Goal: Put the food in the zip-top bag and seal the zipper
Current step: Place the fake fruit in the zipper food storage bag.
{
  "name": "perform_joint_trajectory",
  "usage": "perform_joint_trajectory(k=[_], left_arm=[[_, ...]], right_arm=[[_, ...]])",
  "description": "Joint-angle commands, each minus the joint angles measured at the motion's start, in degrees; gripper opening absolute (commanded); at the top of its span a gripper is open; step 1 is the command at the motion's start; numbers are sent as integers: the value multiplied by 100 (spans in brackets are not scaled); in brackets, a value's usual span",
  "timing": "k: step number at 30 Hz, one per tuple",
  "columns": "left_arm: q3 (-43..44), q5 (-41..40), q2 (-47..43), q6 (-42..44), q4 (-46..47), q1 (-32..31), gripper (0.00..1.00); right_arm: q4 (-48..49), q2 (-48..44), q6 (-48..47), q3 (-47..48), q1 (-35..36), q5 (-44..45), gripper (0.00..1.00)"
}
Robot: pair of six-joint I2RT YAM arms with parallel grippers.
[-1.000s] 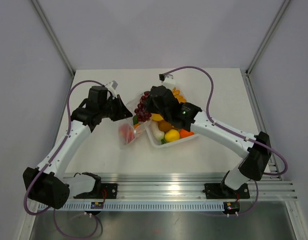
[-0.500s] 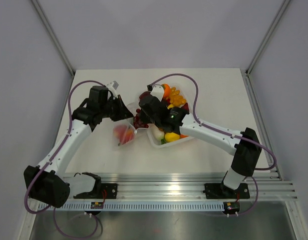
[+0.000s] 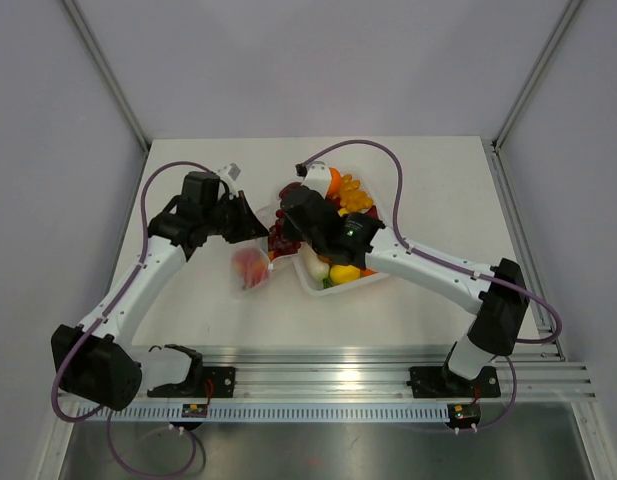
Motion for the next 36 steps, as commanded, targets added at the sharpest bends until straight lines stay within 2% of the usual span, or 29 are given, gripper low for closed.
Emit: perform_joint_trajectory(k=[1,16,31,36], left_arm=[[-10,239,43,24,238,-22,0],[-27,195,-45,59,176,-22,0],[-36,248,-124,94,159,-22,0],[-27,239,-177,120,124,-22,0]], right_arm=[[273,-337,-108,338,94,190,13],[344,-442,-336,575,182,427,14],[476,-338,-319,663,296,181,14],[511,-215,-56,391,305,-21,14]])
